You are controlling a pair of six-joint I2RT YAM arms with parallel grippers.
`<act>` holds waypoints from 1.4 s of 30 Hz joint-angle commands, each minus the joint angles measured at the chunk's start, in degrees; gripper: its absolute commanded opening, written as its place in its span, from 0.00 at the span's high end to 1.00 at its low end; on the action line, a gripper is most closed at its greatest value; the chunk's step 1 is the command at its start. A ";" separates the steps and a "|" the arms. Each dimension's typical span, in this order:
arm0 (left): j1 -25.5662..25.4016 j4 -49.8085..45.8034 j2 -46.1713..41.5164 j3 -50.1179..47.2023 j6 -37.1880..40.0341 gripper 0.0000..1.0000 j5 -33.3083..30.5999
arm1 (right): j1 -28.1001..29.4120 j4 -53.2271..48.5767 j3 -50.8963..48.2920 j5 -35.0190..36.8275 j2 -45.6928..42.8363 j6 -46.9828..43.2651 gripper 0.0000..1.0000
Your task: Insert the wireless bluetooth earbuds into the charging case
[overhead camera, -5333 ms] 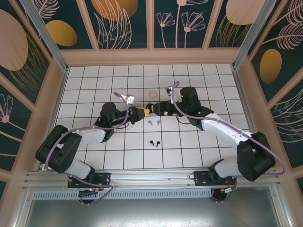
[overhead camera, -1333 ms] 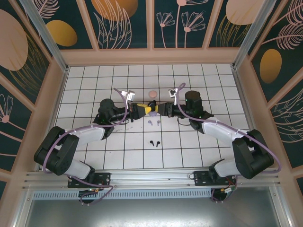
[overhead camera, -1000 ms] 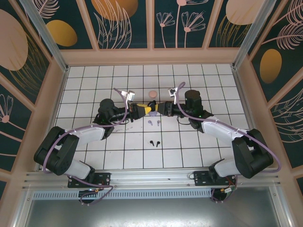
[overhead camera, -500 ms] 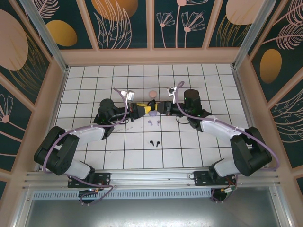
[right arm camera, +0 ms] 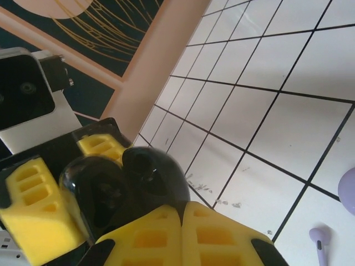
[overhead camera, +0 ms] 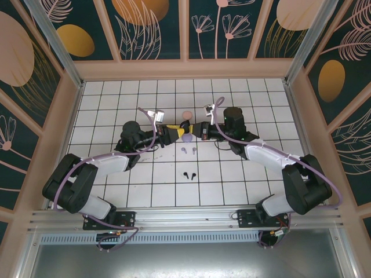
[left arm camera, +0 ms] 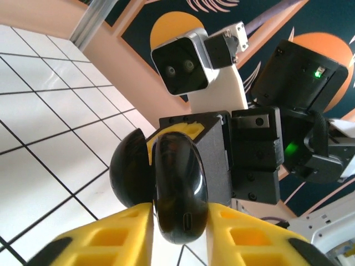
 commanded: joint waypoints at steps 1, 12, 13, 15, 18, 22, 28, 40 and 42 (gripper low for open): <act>-0.24 -2.15 -0.59 1.63 2.16 0.51 -4.12 | -0.20 -7.38 4.98 5.39 0.82 -2.80 1.00; 2.17 -28.92 -8.11 11.69 18.48 0.19 -5.70 | -0.56 -31.09 17.37 16.33 2.77 -17.43 1.00; 2.73 -31.75 -7.90 13.15 20.06 0.18 -4.87 | -0.56 -32.63 18.25 17.16 3.04 -18.79 1.00; 4.01 -38.22 -6.59 16.71 23.76 0.15 -1.19 | -0.56 -36.50 20.56 18.93 3.98 -22.84 1.00; 4.80 -50.19 -3.53 23.70 30.96 0.13 2.19 | -0.56 -42.06 23.51 21.34 5.14 -28.88 1.00; 4.96 -64.09 0.90 31.90 39.09 0.12 5.47 | -0.53 -47.24 25.83 23.60 5.88 -35.52 1.00; 5.07 -80.48 9.04 42.56 48.84 0.24 10.43 | -0.64 -51.18 28.48 23.05 7.07 -41.30 1.00; 5.07 -90.15 19.73 53.00 54.83 0.37 16.55 | 0.28 -52.25 32.59 19.56 10.72 -42.98 1.00; 5.05 -90.46 20.59 53.45 55.12 0.38 16.97 | 0.58 -51.85 33.01 19.07 11.11 -42.87 1.00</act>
